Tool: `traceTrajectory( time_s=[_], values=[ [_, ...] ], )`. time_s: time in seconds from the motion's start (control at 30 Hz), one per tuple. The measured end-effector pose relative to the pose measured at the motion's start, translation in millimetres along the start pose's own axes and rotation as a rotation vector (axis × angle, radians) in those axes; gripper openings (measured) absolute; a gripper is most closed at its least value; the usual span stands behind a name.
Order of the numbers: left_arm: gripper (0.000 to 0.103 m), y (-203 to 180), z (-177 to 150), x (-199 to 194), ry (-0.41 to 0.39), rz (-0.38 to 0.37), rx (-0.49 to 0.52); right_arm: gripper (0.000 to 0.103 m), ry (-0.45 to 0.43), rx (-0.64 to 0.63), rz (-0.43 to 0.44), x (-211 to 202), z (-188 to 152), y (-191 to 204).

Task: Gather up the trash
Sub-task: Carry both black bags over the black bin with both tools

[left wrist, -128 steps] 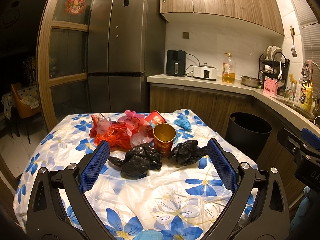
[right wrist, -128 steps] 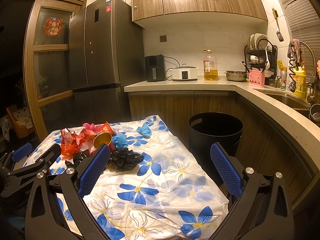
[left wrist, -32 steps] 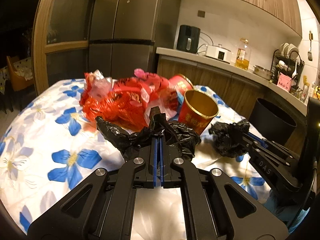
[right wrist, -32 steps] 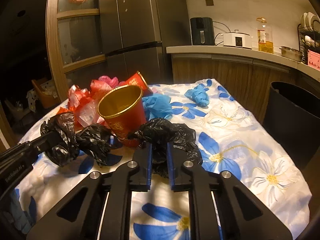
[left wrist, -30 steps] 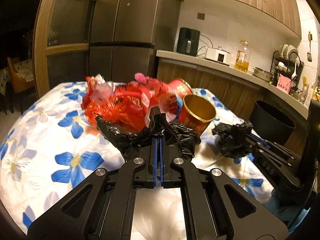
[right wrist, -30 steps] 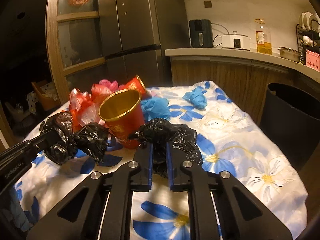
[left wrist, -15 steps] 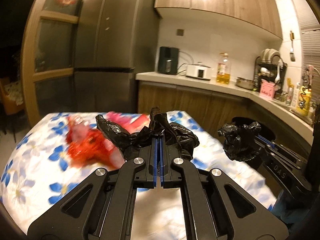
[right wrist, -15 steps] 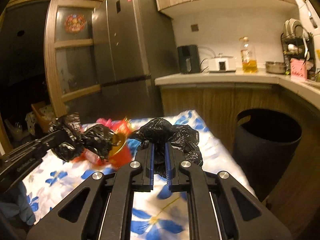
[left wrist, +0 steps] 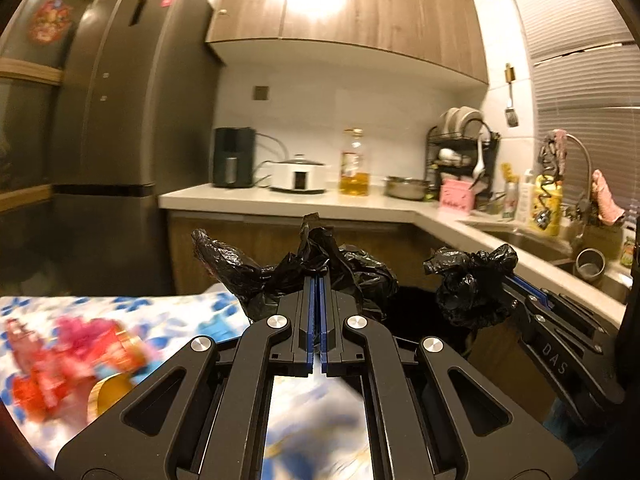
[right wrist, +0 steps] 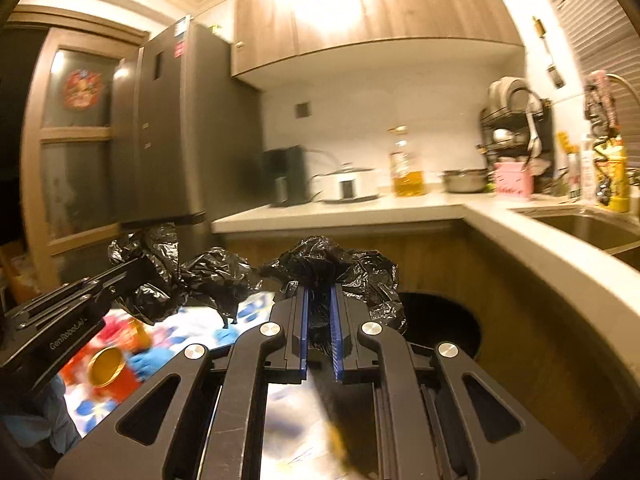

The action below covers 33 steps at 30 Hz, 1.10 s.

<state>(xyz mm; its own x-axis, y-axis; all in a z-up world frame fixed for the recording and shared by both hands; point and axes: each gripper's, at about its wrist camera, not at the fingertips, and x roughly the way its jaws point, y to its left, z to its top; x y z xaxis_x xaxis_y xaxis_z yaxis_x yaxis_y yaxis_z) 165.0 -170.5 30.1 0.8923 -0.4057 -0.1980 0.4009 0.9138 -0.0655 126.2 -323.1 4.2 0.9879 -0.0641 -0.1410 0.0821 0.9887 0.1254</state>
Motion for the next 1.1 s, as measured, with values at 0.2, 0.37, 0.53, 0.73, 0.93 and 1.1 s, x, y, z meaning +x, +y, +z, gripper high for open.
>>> traceTrajectory(
  time_s=[0.2, 0.37, 0.53, 0.73, 0.93, 1.1],
  values=[
    [0.001, -30.7, 1.1, 50.4, 0.009, -0.062, 0.010, 0.010, -0.008, 0.040, -0.054, 19.6, 6.0, -30.3],
    [0.001, -40.2, -0.6, 83.4, 0.033, -0.082, -0.014, 0.010, -0.016, 0.056, -0.072, 29.1, 7.1, -46.0],
    [0.001, -48.9, -5.3, 101.1, 0.047, -0.104, -0.017, 0.010, -0.010, 0.065, -0.078, 41.0, 7.6, -54.8],
    [0.001, -53.4, -12.4, 115.5, 0.061, -0.119, -0.015, 0.010, 0.009, 0.076, -0.074, 52.4, 5.0, -62.5],
    [0.001, -55.6, -19.9, 131.1, 0.091, -0.130, -0.027, 0.011, 0.030, 0.086, -0.055, 62.9, 1.2, -65.4],
    [0.001, -56.2, -21.7, 138.1, 0.094, -0.131, -0.031, 0.011, 0.037, 0.088, -0.054, 68.6, 0.6, -68.4]
  ],
)
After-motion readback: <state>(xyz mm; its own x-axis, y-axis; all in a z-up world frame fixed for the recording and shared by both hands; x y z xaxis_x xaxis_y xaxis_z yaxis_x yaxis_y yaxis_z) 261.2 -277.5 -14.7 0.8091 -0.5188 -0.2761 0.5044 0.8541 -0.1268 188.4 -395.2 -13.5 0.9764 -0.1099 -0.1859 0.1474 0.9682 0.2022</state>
